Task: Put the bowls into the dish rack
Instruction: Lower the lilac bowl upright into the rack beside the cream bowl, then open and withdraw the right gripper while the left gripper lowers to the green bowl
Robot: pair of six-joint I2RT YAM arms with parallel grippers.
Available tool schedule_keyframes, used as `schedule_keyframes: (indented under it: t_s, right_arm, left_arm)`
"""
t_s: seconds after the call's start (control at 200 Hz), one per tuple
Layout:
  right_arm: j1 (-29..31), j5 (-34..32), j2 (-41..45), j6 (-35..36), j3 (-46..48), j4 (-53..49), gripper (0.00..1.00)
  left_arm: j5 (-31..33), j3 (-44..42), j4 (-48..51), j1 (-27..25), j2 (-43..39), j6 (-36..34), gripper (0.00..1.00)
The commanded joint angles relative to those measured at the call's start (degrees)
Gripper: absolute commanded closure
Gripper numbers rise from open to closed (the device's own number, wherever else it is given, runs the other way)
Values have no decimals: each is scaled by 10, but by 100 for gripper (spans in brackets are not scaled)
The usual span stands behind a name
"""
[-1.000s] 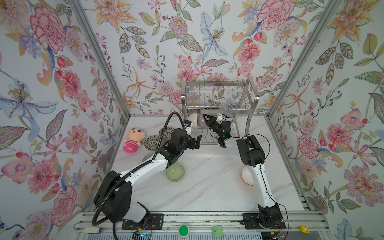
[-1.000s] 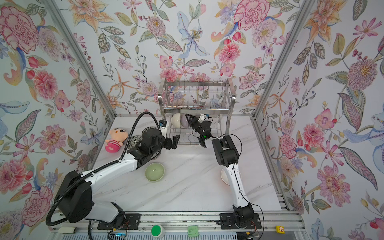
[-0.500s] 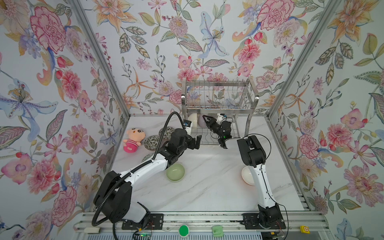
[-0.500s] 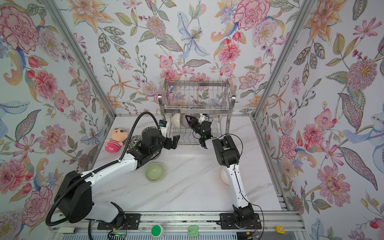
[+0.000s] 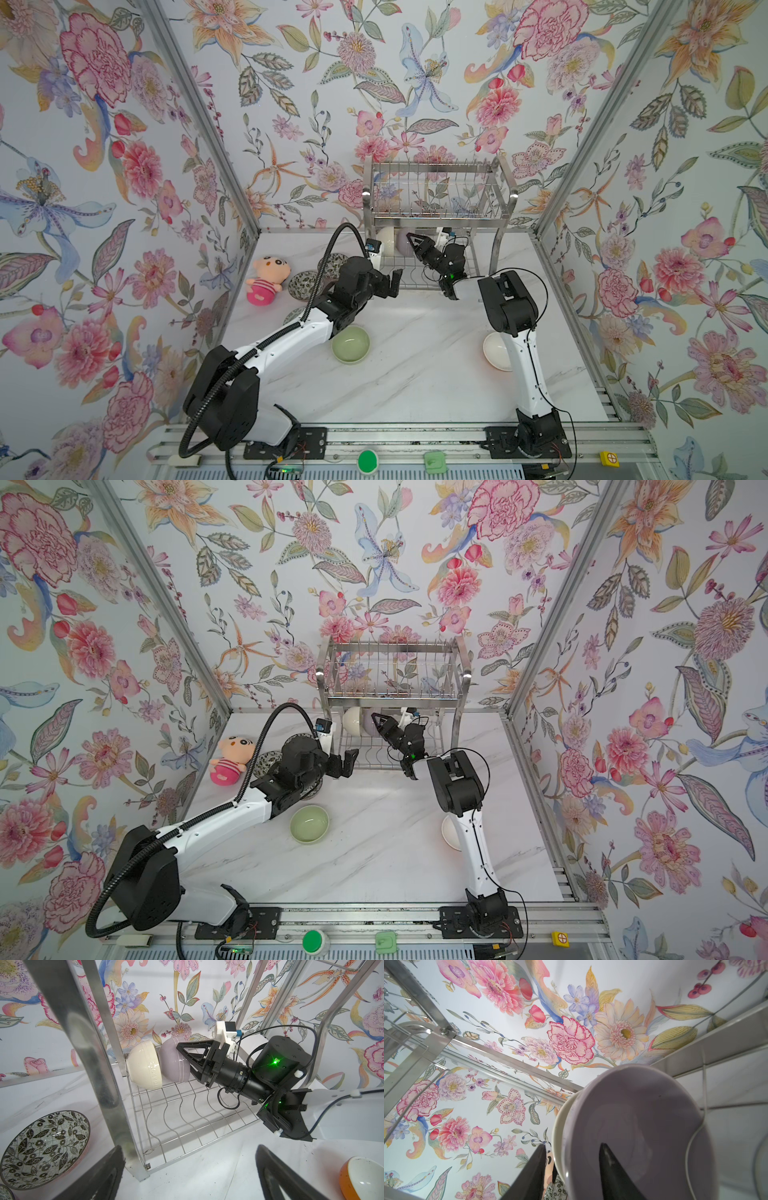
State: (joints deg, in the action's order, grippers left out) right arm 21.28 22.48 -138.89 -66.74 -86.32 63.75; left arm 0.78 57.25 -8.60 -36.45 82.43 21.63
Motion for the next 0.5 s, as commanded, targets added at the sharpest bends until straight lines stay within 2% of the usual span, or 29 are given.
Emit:
schedule_keyframes:
  t_s: [0.0, 0.265, 0.32, 0.49]
  right_arm:
    - [-1, 7, 40, 32, 12, 4, 49]
    - [0, -5, 69, 53, 49, 3, 14]
    - [-1, -7, 73, 57, 54, 0, 0]
    - [-3, -8, 83, 63, 66, -3, 1]
  left_arm:
    - [12, -8, 11, -2, -14, -3, 1]
    - [11, -11, 10, -4, -16, -2, 0]
    - [12, -11, 9, -3, -16, -2, 1]
    - [11, -8, 10, -2, -18, -2, 1]
